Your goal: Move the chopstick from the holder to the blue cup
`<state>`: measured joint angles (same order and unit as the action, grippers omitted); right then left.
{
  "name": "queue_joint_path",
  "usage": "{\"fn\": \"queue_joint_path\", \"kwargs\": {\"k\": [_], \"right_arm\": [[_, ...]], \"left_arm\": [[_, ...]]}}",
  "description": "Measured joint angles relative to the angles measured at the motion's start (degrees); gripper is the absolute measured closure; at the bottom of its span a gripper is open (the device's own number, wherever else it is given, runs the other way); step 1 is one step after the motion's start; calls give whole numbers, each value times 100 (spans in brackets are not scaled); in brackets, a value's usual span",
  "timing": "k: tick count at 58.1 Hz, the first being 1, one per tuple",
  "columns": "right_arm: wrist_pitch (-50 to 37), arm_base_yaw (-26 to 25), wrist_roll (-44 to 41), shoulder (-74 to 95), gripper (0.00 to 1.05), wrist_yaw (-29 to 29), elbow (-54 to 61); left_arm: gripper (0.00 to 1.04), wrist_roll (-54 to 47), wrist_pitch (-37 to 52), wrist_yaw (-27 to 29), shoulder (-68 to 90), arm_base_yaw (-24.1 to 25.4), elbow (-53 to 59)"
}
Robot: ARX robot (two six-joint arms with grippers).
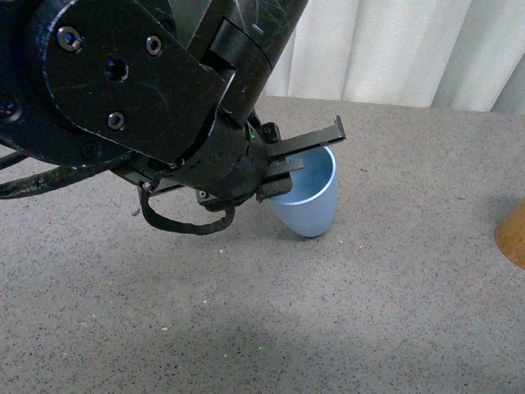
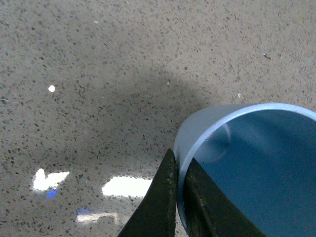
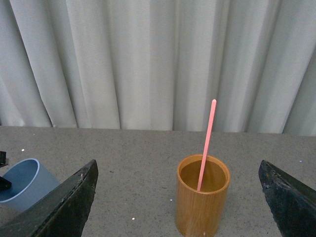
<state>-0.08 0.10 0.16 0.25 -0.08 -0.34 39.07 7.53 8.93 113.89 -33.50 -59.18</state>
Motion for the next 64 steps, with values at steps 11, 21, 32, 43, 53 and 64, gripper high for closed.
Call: {"fn": "queue_joint_path", "kwargs": {"k": [11, 21, 32, 43, 53, 64], "right_arm": [[0, 0, 0, 0, 9, 0, 0], [0, 0, 0, 0, 9, 0, 0], [0, 0, 0, 0, 9, 0, 0], [0, 0, 0, 0, 9, 0, 0], [0, 0, 0, 0, 9, 0, 0], [0, 0, 0, 0, 9, 0, 0]], "left_arm": [[101, -2, 9, -83, 11, -192, 0], [101, -7, 11, -74, 85, -254, -13], [101, -15, -2, -9, 111, -304, -57], [101, -26, -11, -17, 125, -339, -90], [92, -72, -17, -55, 125, -341, -107], [56, -133, -39, -61, 125, -350, -175]]}}
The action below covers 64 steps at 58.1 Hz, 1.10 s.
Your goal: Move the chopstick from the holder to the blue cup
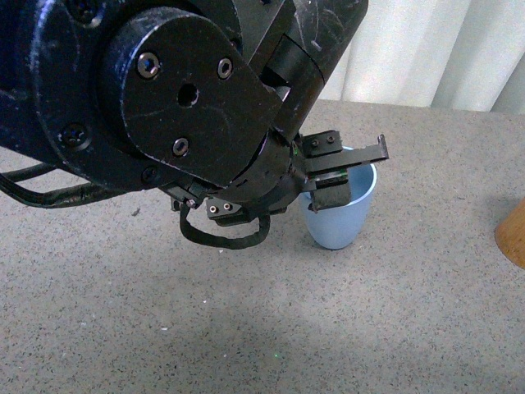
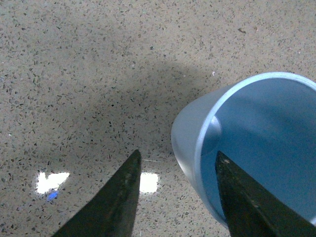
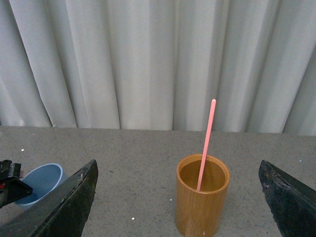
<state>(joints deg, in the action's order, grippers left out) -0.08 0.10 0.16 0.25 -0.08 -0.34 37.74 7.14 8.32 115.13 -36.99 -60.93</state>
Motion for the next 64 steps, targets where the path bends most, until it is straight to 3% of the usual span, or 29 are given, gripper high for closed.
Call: {"fn": "queue_joint_path", "kwargs": {"k": [20, 34, 39, 44, 47, 51, 58, 64], "right_arm": [[0, 0, 0, 0, 9, 0, 0], [0, 0, 0, 0, 9, 0, 0], [0, 0, 0, 0, 9, 0, 0], [0, 0, 0, 0, 9, 0, 0], [0, 0, 0, 0, 9, 13, 0], [0, 0, 0, 0, 9, 17, 0], [0, 0, 0, 0, 9, 13, 0], [0, -2, -2, 0, 9, -4, 0]], "left_arm": [[5, 61, 42, -59, -173, -33, -37], [7, 201, 155, 44, -496, 94, 111], [20, -874, 2400, 1471, -501, 177, 931], [32, -2028, 4446, 1895, -734, 487, 2013], [41, -2603, 5401, 1786, -1141, 839, 2704], [52, -3104, 5928, 1432, -1873, 1300, 3353], [70, -3473, 5904, 579, -3187, 2133, 4334], [88, -3611, 5165, -507, -4478, 3202, 5318]]}}
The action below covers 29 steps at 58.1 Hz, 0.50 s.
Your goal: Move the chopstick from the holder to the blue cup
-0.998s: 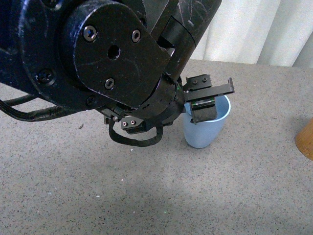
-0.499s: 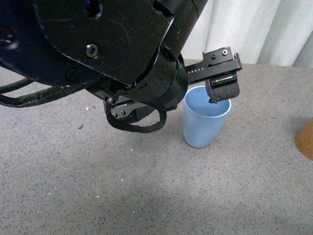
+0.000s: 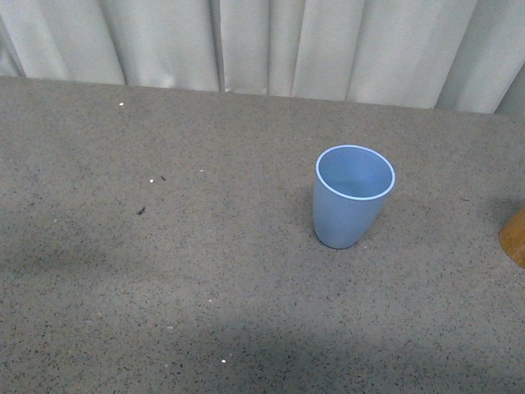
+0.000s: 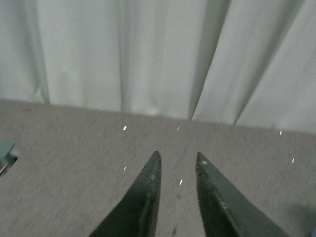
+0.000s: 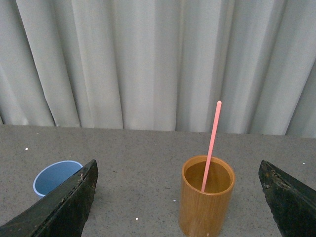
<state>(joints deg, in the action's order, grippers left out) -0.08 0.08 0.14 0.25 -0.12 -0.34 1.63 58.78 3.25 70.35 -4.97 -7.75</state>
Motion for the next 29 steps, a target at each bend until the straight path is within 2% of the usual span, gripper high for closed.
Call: {"fn": "queue_joint_path", "kwargs": {"k": [5, 11, 16, 18, 29], "right_arm": [[0, 0, 0, 0, 9, 4, 0], [-2, 0, 0, 0, 9, 2, 0], [0, 0, 2, 0, 9, 15, 0], [0, 0, 2, 0, 9, 13, 0], [0, 0, 2, 0, 9, 4, 0]], "left_arm": [[101, -11, -1084, -179, -1381, 428, 564], [101, -68, -2813, -328, -3355, 459, 664], [101, -101, -5156, -328, -5914, 472, 660], [101, -111, -5685, -328, -6599, 476, 660], [101, -116, -5871, -326, -6996, 476, 660]]}}
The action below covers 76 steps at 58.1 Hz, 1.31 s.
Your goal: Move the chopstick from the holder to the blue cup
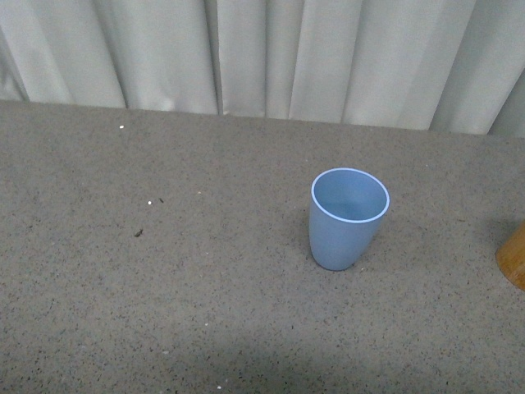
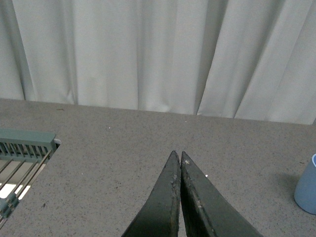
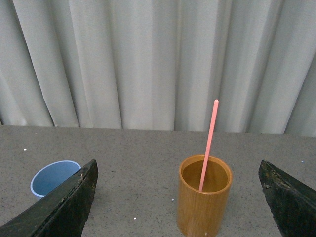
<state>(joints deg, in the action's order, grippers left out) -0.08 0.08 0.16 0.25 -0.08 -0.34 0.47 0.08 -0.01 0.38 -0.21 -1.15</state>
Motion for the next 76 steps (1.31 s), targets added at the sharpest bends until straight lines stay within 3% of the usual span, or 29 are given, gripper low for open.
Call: {"fn": "queue_joint_path", "kwargs": {"k": [12, 16, 23, 28, 34, 43, 54, 76], "right_arm": [[0, 0, 0, 0, 9, 0, 0], [-7, 20, 24, 11, 9, 87, 0], [-1259, 590, 634, 1357, 9, 2031, -229], [-2334, 348, 717, 2857, 9, 1849, -734], [-3025, -125, 654, 4575, 9, 1438, -1399], [-2846, -772, 402, 7079, 9, 887, -2463], [-2474, -1377, 4, 8693, 9, 721, -3674], [-2144, -1141, -35, 9243, 9, 710, -4409]], "left_arm": [[100, 4, 0, 0, -13, 2, 0], [89, 0, 0, 0, -15, 2, 0], [67, -2, -4, 15, -15, 2, 0], [53, -2, -4, 0, -15, 2, 0], [35, -2, -4, 0, -15, 2, 0], [6, -4, -4, 15, -15, 2, 0], [7, -11, -4, 2, -15, 2, 0], [7, -11, -4, 2, -15, 2, 0]]}}
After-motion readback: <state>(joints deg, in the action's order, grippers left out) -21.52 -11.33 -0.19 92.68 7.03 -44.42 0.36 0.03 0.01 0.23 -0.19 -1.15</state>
